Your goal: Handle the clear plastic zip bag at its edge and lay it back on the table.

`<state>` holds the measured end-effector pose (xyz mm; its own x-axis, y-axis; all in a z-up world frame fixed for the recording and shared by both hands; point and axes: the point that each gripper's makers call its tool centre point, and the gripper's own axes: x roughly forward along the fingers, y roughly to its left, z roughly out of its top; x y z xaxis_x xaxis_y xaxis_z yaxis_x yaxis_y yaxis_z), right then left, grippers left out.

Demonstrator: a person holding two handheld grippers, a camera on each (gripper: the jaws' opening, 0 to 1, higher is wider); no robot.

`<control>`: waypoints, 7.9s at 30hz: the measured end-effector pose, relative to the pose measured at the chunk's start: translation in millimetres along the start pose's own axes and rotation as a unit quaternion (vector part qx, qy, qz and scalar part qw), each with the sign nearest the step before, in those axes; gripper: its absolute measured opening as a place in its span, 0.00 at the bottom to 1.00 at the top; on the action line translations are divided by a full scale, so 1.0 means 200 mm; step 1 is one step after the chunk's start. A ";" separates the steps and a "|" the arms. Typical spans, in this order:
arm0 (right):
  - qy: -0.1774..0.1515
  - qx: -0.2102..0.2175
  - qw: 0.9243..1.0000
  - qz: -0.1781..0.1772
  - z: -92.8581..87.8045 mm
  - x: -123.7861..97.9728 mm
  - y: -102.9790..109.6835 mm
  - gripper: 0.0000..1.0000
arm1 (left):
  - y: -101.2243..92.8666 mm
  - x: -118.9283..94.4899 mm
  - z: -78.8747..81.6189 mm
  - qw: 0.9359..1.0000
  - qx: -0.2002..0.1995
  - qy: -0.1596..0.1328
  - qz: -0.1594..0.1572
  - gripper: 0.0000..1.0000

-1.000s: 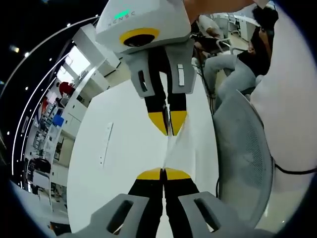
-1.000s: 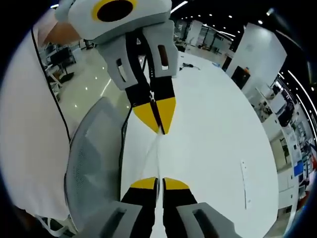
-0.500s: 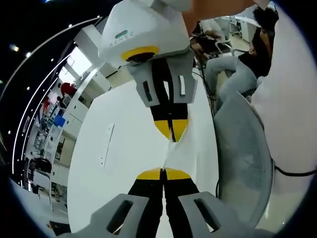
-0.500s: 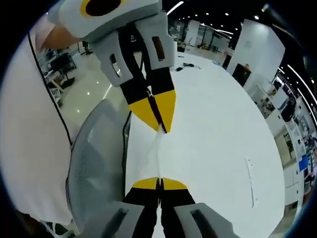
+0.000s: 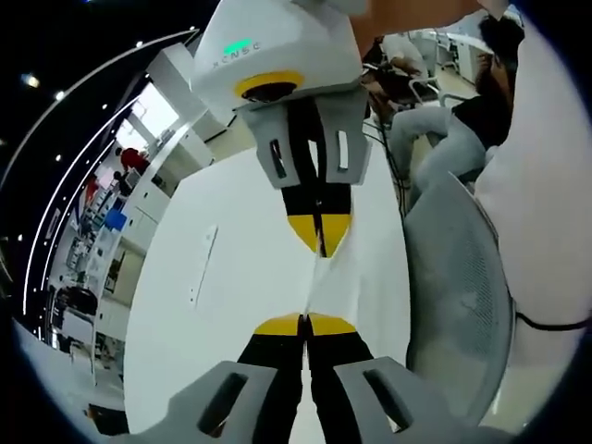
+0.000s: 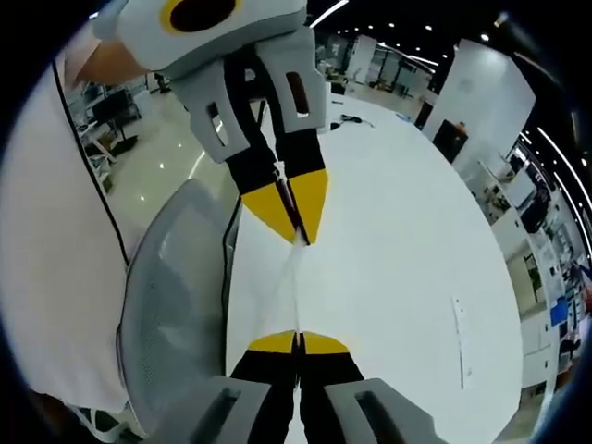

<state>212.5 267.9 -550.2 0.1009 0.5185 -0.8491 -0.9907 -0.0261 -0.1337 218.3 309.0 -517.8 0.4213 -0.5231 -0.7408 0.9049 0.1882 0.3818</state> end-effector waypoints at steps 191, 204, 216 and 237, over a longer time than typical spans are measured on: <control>-0.012 -0.011 0.992 -0.128 0.09 -0.05 -0.25 0.00 | -0.31 0.12 0.05 0.998 0.006 -0.035 -0.047 0.00; -0.011 -0.019 0.992 -0.127 0.10 -0.06 -0.25 0.00 | -0.26 0.12 0.06 0.998 -0.008 -0.049 -0.026 0.00; -0.009 -0.020 0.991 -0.131 0.10 -0.07 -0.27 0.00 | -0.19 0.10 0.09 0.997 -0.017 -0.072 0.001 0.07; 0.007 -0.018 0.988 -0.151 0.02 -0.09 -0.38 0.00 | -0.10 0.04 0.03 0.989 -0.108 -0.100 0.035 0.17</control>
<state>285.2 264.3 -522.3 0.3935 0.4961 -0.7740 -0.9111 0.0982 -0.4003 203.3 296.6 -527.7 0.4828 -0.6516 -0.5851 0.8747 0.3912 0.2861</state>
